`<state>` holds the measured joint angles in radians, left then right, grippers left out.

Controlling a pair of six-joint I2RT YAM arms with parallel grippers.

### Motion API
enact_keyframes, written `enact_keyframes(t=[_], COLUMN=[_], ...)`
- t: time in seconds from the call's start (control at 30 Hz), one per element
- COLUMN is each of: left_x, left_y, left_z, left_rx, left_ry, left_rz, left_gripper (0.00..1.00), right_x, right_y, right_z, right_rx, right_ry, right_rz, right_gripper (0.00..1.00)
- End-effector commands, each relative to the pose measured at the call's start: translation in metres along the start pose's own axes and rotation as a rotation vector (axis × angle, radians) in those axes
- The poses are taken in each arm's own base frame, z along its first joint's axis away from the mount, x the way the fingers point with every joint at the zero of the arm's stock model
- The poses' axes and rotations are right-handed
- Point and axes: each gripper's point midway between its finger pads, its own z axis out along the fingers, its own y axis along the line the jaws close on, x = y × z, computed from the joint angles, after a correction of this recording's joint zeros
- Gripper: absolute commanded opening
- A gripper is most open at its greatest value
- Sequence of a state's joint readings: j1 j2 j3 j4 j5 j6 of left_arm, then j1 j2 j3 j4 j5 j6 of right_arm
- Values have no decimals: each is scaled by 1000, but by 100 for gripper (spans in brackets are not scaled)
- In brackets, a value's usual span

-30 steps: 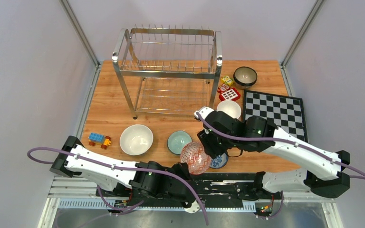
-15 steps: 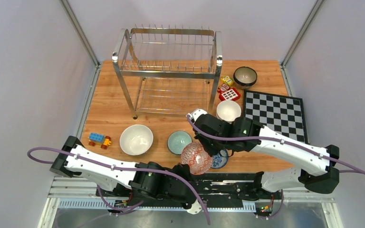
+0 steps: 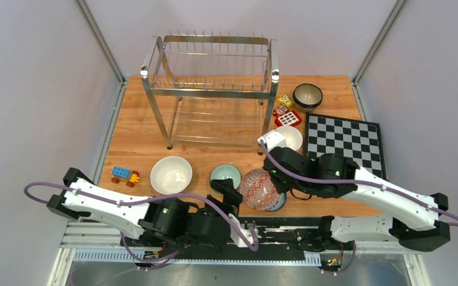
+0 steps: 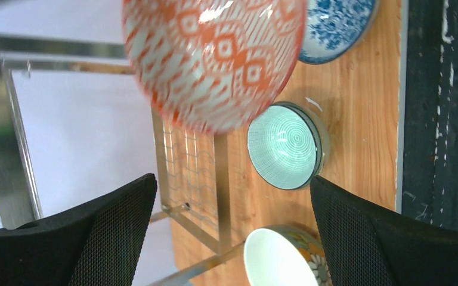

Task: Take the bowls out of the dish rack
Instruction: Place the bowl with the bowl.

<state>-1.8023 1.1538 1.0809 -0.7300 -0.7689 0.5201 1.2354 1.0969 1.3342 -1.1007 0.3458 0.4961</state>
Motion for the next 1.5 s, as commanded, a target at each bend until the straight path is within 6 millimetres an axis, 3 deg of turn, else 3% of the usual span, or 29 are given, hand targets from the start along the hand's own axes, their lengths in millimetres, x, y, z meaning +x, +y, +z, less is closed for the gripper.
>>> enact_keyframes(t=[0.0,0.13,0.3,0.5,0.9,1.47], left_x=[11,22,28,38,69,73], left_y=[19,17,23,37,22,9], left_z=[-15,-18,-18,-25,-26,-20], left_rx=[-123,-158,-253,-394,-451,-437], left_ry=[-32,-49,-124,-179,-96,-76], left_rz=[-304,-510,-794,-1088,-1235,-1264], left_gripper=[100,100,100,100,100,100], right_x=[6,21,43,52,79,105], right_y=[-41,-63,-71,-74,-77,-69], right_z=[-5,5,35,57,97,119], right_rx=[145,175,136,129,133,109], right_ry=[-73,-88,-55,-54,-15,42], right_rz=[107,197,305,366,462,502], right_gripper=[3,3,3,3,3,3])
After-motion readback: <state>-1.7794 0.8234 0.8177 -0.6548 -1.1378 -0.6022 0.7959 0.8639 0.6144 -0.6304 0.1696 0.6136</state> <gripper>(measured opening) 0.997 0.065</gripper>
